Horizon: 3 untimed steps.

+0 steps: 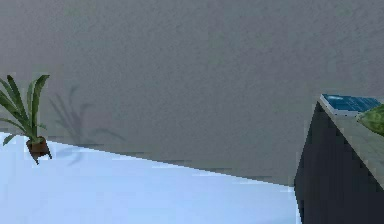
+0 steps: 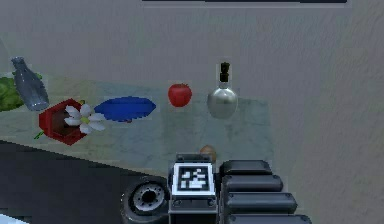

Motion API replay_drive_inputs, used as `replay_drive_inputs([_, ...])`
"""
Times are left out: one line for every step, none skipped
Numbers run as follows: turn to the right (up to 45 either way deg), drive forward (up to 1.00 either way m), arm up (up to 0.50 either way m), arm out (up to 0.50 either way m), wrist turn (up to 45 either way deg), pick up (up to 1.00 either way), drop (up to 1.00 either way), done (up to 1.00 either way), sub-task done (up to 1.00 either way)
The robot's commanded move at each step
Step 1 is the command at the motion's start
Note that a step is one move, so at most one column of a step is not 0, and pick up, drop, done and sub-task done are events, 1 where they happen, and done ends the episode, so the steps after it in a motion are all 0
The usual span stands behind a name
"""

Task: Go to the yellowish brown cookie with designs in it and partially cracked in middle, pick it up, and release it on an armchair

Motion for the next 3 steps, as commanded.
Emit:
replay_drive_inputs([-45.0,0.00,0.00,0.00,0.0,0.00,0.00,0.00,0.00])
replay_drive_inputs([-24.0,0.00,0.00,0.00,0.0,0.00,0.00,0.00,0.00])
replay_drive_inputs([0.0,1.00,0.00,0.00,0.0,0.00,0.00,0.00,0.00])
